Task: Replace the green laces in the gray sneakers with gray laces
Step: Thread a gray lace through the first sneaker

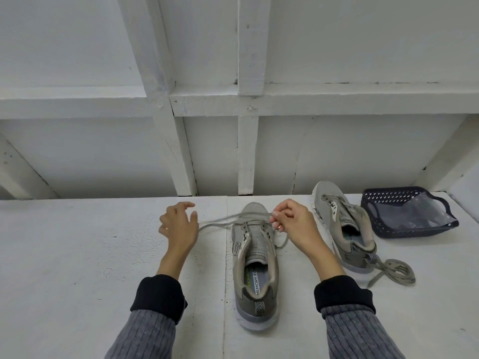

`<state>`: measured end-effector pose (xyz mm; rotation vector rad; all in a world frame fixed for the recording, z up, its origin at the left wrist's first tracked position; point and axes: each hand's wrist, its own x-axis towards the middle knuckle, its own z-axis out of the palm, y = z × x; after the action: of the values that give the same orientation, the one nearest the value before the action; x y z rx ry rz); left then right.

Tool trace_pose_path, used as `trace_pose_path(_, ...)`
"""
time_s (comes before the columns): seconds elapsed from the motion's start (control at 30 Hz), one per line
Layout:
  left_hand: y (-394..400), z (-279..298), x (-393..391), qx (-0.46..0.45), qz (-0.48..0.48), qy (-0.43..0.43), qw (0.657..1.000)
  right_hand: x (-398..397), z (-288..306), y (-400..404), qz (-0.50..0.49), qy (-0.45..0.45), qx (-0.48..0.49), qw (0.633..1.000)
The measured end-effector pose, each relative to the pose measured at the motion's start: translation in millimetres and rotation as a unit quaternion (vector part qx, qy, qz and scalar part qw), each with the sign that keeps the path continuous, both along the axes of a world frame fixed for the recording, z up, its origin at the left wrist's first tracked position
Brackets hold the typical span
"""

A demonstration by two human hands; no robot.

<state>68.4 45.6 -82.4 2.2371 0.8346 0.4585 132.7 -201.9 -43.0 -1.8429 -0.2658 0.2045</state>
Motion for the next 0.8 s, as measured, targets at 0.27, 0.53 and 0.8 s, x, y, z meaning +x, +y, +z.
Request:
trace_pose_path(0.27,-56,38,3,-0.191,-0.363,-0.089,0.908,-11,10,13,0.027,-0.04,0.012,0.999)
trace_pose_path(0.53,-61,25,7,-0.216,-0.275,-0.111,0.93,-18,5,17,-0.032,-0.031,-0.046,0.998)
trace_pose_path(0.8,-72,12,15,-0.139,-0.248,-0.034,0.958,-19,-14,18,-0.021,0.062,-0.136,0.989)
